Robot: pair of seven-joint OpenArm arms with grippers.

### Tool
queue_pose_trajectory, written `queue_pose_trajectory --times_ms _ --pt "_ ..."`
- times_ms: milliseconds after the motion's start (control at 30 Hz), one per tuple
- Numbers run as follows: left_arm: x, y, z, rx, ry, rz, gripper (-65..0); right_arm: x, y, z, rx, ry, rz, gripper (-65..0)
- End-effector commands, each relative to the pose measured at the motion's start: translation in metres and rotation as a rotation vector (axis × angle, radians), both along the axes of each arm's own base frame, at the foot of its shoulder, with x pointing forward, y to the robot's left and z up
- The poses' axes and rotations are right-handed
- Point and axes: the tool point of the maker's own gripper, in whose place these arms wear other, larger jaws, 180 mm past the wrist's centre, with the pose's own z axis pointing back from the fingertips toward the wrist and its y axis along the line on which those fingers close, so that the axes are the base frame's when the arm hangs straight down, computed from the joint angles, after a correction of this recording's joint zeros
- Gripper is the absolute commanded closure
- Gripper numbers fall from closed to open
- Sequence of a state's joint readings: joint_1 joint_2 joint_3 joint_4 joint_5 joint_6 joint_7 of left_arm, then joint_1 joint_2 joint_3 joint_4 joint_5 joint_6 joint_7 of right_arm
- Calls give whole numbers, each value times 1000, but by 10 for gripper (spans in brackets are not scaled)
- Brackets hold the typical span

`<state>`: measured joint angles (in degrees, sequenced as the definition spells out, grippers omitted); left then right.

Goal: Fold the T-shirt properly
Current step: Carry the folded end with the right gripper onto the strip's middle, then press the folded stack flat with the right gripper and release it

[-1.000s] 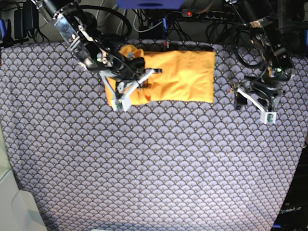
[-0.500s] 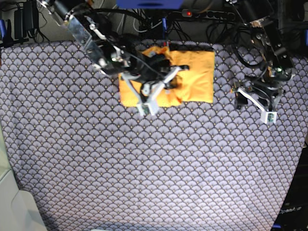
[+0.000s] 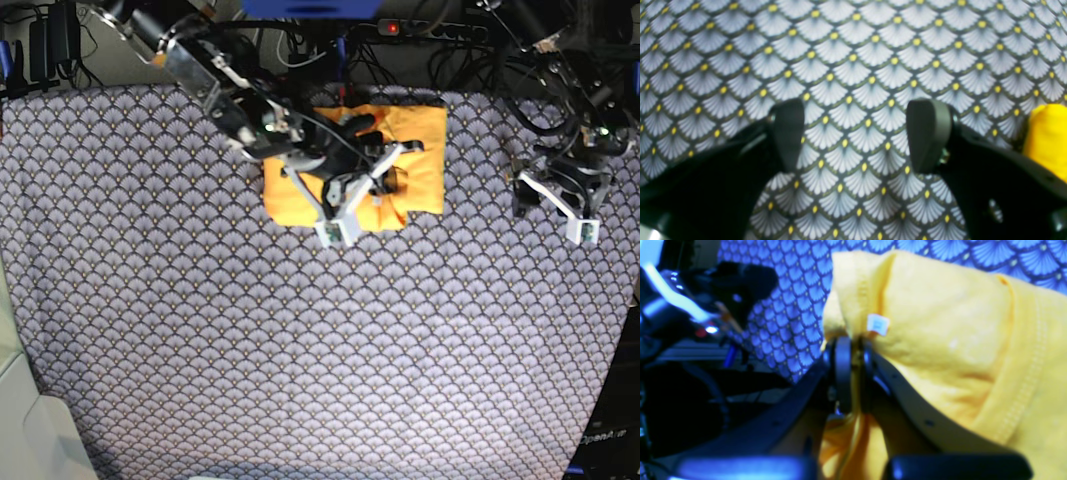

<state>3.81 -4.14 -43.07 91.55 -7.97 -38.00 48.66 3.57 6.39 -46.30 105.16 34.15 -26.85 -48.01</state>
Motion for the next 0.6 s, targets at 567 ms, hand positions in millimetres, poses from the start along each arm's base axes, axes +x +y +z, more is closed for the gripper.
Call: queue_pose_trajectory --times_ms 567 --pt "-5 44 22 119 -11 -6 -465 10 38 -8 20 -27 17 0"
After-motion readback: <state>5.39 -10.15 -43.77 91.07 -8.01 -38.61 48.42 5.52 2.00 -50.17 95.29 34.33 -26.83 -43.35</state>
